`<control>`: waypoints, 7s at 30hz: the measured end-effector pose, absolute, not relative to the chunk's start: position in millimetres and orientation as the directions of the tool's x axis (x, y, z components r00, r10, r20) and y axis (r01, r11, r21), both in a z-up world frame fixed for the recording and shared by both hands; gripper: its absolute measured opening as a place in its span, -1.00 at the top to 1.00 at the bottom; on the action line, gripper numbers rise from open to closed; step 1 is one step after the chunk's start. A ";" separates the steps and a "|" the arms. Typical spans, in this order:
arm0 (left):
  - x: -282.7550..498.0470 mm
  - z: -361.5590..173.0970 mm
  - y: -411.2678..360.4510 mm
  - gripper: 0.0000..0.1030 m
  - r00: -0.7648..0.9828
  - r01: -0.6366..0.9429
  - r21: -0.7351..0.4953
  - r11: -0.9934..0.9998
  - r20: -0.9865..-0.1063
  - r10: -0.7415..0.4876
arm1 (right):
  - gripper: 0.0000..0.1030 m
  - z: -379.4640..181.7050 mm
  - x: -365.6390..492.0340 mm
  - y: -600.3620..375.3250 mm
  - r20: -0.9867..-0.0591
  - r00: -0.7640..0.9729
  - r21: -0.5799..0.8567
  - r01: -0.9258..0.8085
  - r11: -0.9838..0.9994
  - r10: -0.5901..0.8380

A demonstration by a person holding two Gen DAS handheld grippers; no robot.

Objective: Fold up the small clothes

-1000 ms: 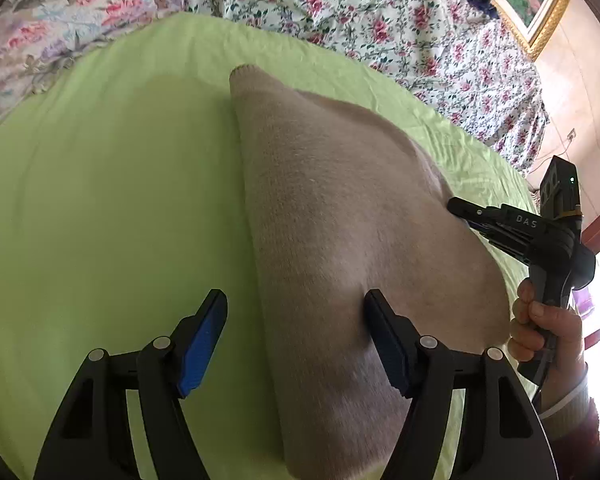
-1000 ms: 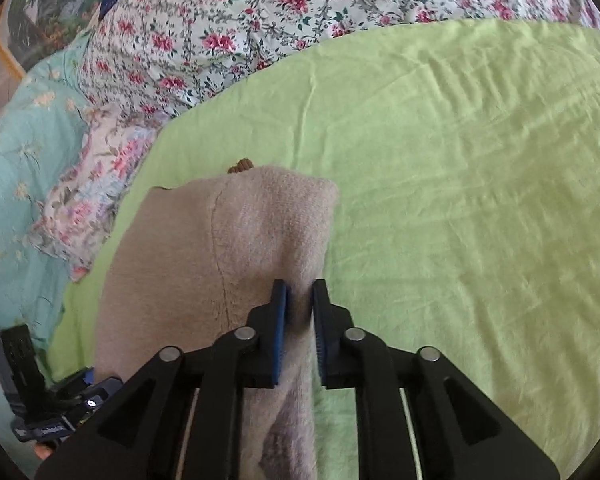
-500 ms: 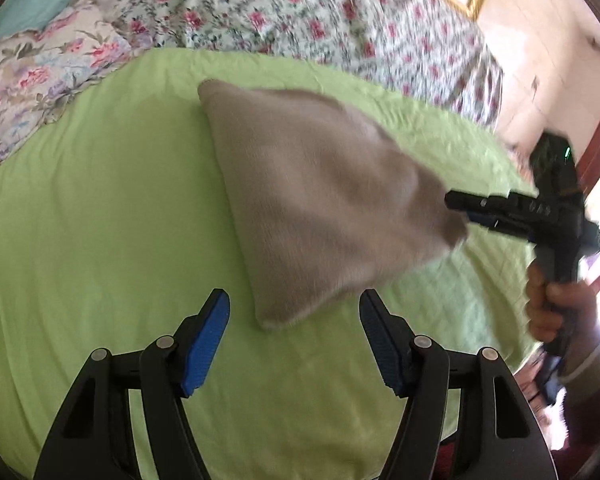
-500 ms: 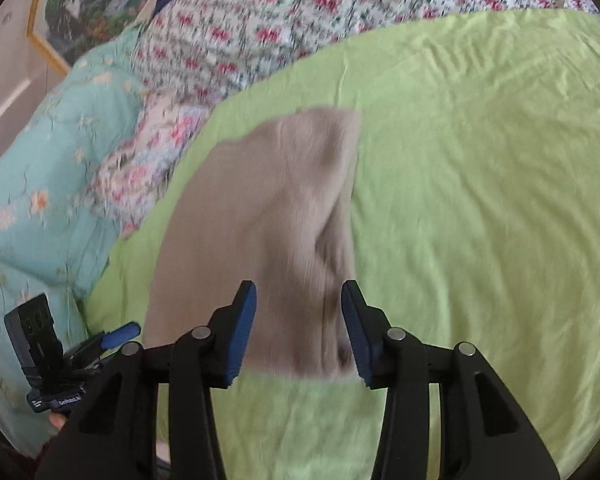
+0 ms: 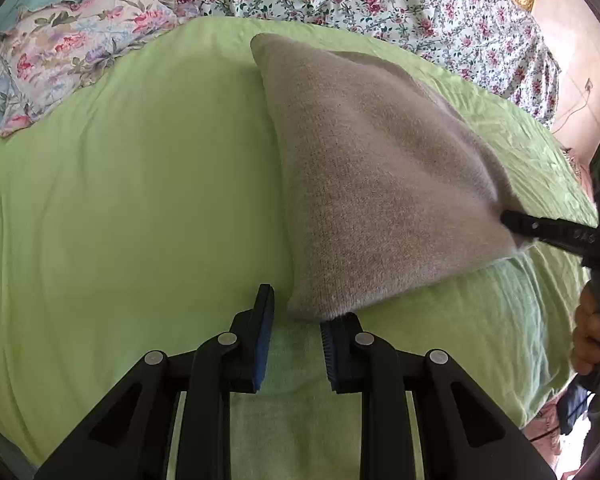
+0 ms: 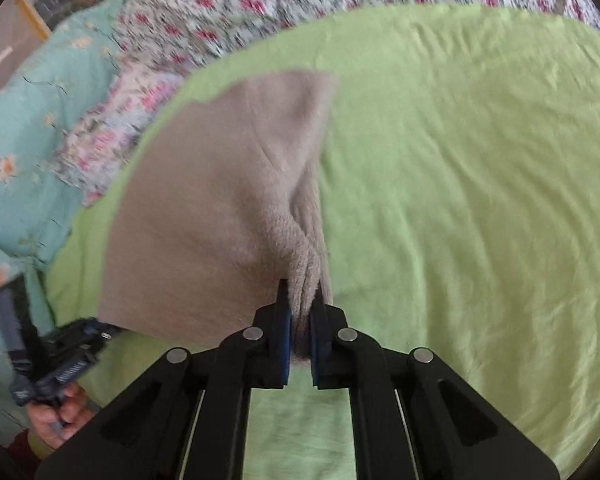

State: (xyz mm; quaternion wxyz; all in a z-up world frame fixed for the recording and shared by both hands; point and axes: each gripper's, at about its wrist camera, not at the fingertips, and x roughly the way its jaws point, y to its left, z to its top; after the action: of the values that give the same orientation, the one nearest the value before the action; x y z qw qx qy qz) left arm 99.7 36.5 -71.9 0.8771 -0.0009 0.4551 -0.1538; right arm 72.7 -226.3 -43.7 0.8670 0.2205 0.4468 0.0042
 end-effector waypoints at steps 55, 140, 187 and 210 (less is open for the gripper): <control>90.1 -57.8 25.4 0.55 0.526 0.375 -0.255 0.891 -0.733 -0.431 | 0.88 -39.7 36.3 -194.0 -0.754 0.654 0.271 0.232 0.934 0.057; 110.7 -0.8 33.0 -0.99 0.664 0.222 0.140 0.965 -0.747 -0.044 | -0.99 13.3 69.7 -168.6 -0.796 0.586 0.226 0.059 0.972 0.149; 133.8 1.3 23.0 -0.99 0.688 0.162 0.132 0.978 -0.725 -0.016 | -0.99 13.6 107.5 -180.4 -0.789 0.589 0.262 0.062 0.963 0.177; 126.9 5.5 22.1 -0.99 0.697 0.179 0.122 0.976 -0.716 -0.038 | -0.99 15.7 103.5 -182.1 -0.785 0.593 0.265 0.063 0.962 0.178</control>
State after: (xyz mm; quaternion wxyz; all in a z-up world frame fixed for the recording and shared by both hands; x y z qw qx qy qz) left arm 126.9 22.1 5.5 0.9166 0.0914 0.3846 -0.0591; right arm 103.5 -182.1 15.7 0.8824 0.1338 0.4498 0.0324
